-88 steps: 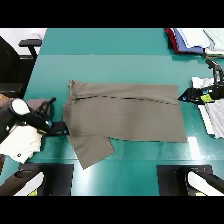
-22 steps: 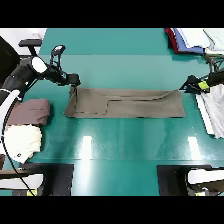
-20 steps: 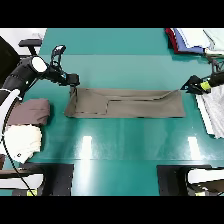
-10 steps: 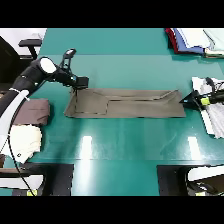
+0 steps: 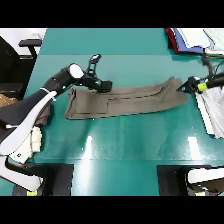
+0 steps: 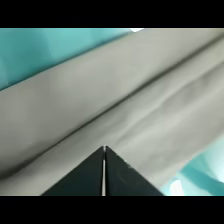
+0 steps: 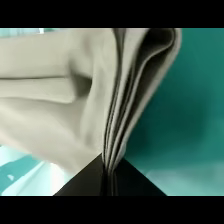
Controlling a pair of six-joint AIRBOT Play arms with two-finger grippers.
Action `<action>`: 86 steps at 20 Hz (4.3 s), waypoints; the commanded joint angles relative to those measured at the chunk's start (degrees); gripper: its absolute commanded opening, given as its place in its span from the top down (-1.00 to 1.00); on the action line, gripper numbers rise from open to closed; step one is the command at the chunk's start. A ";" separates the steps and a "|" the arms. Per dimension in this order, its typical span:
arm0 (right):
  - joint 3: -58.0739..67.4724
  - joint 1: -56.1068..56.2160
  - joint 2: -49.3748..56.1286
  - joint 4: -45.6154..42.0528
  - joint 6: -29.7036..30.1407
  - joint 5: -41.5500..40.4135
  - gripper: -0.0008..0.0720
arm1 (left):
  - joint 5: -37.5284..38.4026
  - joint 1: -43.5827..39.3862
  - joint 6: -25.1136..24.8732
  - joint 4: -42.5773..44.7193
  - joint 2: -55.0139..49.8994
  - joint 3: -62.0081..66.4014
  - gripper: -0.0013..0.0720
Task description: Fold the shirts.
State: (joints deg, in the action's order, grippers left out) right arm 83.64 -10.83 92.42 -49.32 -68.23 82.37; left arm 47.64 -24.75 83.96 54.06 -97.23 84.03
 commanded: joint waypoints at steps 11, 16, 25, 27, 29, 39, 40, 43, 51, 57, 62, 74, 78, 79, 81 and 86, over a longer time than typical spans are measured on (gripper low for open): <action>19.21 23.02 -9.97 12.81 -4.59 -2.75 0.94 | 0.76 -7.45 1.68 -5.18 -16.81 15.19 0.90; 19.23 28.94 -8.33 13.68 -4.59 -4.17 0.93 | 1.09 -5.68 1.66 -4.96 -16.06 16.04 0.90; 19.23 50.45 1.68 17.53 1.99 -16.31 0.93 | 14.01 16.85 1.51 15.39 9.99 16.68 0.90; 19.23 55.78 5.57 19.23 4.17 -22.34 0.25 | 14.88 21.92 1.51 18.32 15.67 16.68 0.90; 19.23 58.64 8.81 19.12 5.79 -23.02 -0.43 | 15.76 25.86 1.51 18.43 19.61 16.68 0.90; 3.21 35.50 3.41 -0.39 -5.31 -13.57 -0.14 | 20.50 28.89 1.46 16.09 22.47 16.39 0.90; 1.16 32.26 3.48 0.02 -5.33 -13.05 -0.58 | 20.52 28.89 1.46 15.58 22.47 16.39 0.90; -2.56 26.43 5.38 0.44 -5.35 -12.90 -0.83 | 20.35 27.93 1.07 14.93 22.47 16.37 0.90; -2.54 30.53 14.45 13.92 -2.47 -16.68 -0.72 | 17.35 20.74 -0.48 14.95 22.47 16.37 0.90; -2.40 35.56 14.43 13.77 -2.05 -24.81 -0.09 | 17.64 20.09 -0.39 14.64 22.47 16.37 0.90; 0.28 34.80 12.92 13.14 1.81 -25.38 0.93 | 18.45 19.85 -0.26 14.45 22.36 16.37 0.90; 7.85 -4.72 -7.02 -8.26 -15.06 -25.18 0.94 | 14.27 5.44 -1.95 14.78 22.36 16.39 0.90; 7.87 -13.92 -8.35 -8.15 -15.43 -24.72 0.94 | 13.68 4.26 -1.88 14.51 22.36 16.39 0.90; 7.87 -14.99 -8.35 -8.15 -15.43 -24.76 0.94 | 13.75 4.26 -1.88 14.56 22.36 16.39 0.90; 7.87 -15.56 -8.35 -8.17 -15.43 -25.29 0.94 | 14.21 4.26 -1.86 14.53 22.36 16.37 0.90; 8.87 -15.56 -10.12 -8.66 -15.39 -27.78 0.93 | 15.63 4.26 -1.49 14.56 22.36 16.37 0.90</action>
State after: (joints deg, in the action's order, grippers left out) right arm 91.85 -25.76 83.44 -57.45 -83.48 55.77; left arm 62.33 -20.38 82.26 68.60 -74.85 100.42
